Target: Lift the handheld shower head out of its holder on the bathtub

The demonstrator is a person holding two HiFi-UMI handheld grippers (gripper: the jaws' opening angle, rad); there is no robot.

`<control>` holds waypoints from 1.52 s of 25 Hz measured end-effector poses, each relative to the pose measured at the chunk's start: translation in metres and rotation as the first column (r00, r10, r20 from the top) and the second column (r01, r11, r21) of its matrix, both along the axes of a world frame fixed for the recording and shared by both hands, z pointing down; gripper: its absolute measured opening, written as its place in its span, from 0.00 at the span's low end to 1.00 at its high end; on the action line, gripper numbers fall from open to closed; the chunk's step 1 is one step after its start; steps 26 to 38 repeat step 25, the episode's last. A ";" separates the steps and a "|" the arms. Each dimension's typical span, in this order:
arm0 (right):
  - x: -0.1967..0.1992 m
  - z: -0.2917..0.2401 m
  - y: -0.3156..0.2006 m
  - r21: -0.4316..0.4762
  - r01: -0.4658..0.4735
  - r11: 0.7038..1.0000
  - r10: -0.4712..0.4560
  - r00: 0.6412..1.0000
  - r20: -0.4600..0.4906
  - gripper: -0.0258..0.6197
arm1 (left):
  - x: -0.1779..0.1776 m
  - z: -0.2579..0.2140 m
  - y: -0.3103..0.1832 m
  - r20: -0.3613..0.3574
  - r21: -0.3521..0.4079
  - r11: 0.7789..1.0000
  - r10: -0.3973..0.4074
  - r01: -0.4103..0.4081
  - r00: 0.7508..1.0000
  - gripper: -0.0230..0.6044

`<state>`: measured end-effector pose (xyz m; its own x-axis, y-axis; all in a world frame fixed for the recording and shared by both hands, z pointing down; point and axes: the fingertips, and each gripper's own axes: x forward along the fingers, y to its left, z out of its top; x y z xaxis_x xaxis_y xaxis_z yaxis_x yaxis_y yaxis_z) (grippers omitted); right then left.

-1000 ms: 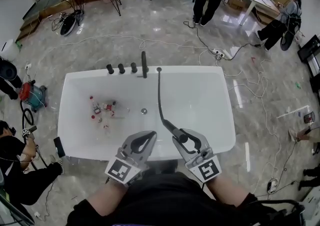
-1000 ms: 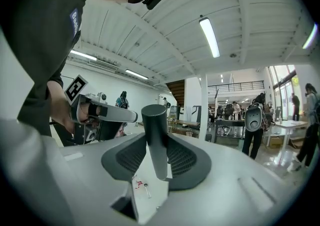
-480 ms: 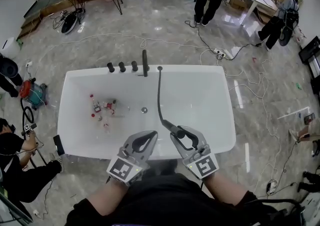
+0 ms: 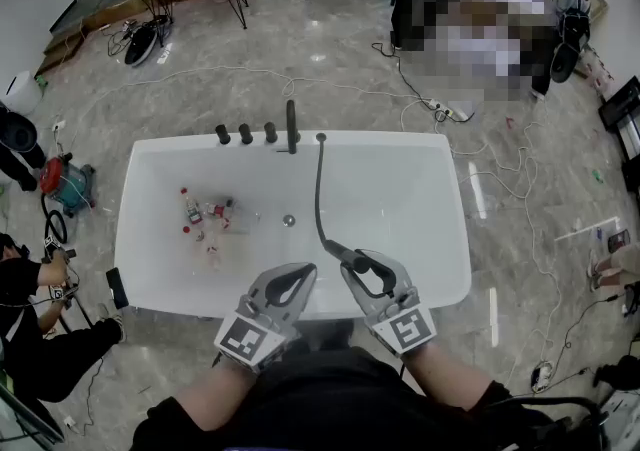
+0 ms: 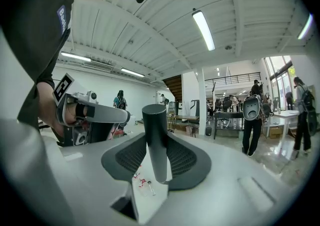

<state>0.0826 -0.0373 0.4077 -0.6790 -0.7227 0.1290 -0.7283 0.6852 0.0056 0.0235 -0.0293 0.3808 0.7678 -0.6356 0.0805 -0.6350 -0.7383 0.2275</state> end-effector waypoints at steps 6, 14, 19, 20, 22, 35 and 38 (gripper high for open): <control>-0.001 -0.002 -0.004 0.000 -0.008 1.000 0.008 1.000 0.010 0.23 | -0.001 -0.001 -0.001 0.000 0.002 1.000 -0.005 0.005 1.000 0.04; 0.005 -0.001 -0.006 -0.006 -0.020 1.000 0.020 1.000 0.020 0.23 | 0.001 -0.002 0.000 0.005 0.004 1.000 -0.009 0.009 1.000 0.04; 0.006 -0.003 -0.005 -0.003 -0.020 1.000 0.020 1.000 0.023 0.23 | 0.003 -0.003 0.001 0.008 0.006 1.000 -0.012 0.012 1.000 0.04; 0.005 -0.004 -0.005 -0.002 -0.019 1.000 0.019 1.000 0.023 0.23 | 0.002 -0.003 0.002 0.008 0.007 1.000 -0.011 0.011 1.000 0.04; 0.004 -0.004 -0.004 0.003 -0.018 1.000 0.018 1.000 0.021 0.23 | 0.001 -0.004 0.003 0.007 0.005 1.000 -0.011 0.011 1.000 0.04; 0.002 -0.004 -0.004 0.004 -0.018 1.000 0.018 1.000 0.017 0.23 | 0.000 -0.004 0.003 0.005 0.003 1.000 -0.012 0.012 1.000 0.04; 0.002 -0.004 -0.004 0.004 -0.018 1.000 0.018 1.000 0.017 0.23 | 0.000 -0.004 0.003 0.005 0.003 1.000 -0.012 0.012 1.000 0.04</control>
